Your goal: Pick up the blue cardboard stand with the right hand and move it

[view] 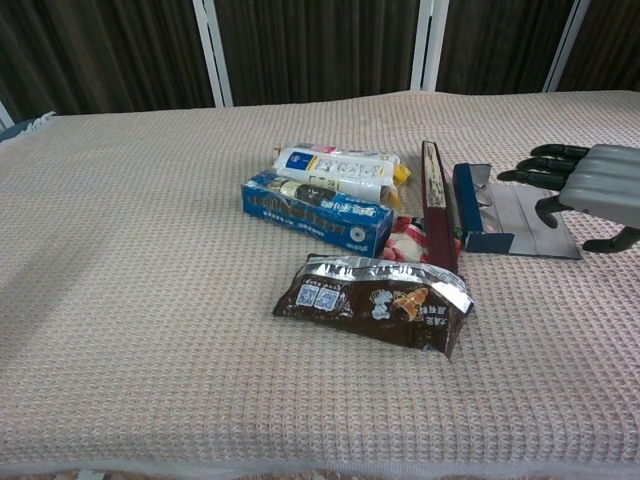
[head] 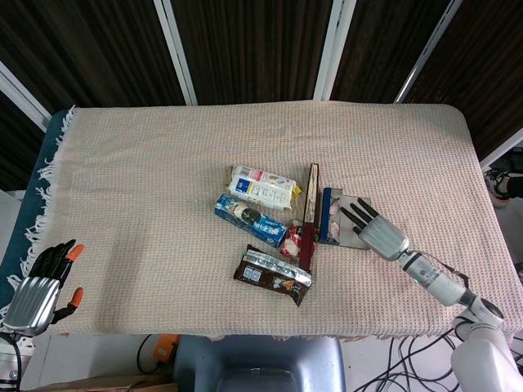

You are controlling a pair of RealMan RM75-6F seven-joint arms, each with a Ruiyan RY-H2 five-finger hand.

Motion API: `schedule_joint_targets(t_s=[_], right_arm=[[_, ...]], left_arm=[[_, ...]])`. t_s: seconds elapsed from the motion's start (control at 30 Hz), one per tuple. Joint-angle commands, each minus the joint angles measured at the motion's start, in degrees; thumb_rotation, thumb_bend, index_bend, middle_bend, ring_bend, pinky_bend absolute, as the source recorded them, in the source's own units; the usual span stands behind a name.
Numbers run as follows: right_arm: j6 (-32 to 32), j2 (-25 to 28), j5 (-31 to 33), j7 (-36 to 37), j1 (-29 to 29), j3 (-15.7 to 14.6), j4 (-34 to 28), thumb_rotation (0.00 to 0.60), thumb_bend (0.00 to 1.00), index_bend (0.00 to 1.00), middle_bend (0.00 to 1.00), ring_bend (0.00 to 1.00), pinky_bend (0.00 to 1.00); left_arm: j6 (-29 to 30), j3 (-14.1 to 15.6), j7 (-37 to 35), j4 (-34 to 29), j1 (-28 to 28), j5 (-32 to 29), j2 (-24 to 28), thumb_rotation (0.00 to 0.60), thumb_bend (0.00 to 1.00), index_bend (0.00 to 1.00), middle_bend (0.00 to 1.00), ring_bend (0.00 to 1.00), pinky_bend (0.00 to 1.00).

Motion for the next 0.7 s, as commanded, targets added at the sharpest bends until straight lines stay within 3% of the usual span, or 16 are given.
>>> schedule_joint_targets(t_s=[0.03, 0.7], right_arm=[[-0.04, -0.11, -0.04, -0.19, 0.12, -0.10, -0.02, 0.600, 0.38, 0.60, 0.07, 0.00, 0.00], [-1.16, -1.19, 0.45, -1.13, 0.07, -0.20, 0.38, 0.600, 0.38, 0.60, 0.07, 0.00, 0.00]], left_arm=[[0.09, 0.02, 0.01, 0.05, 0.04, 0.07, -0.01, 0.600, 0.42, 0.00, 0.00, 0.00, 0.10], [0.61, 0.16, -0.21, 0.23, 0.18, 0.59, 0.01, 0.600, 0.42, 0.00, 0.00, 0.00, 0.10]])
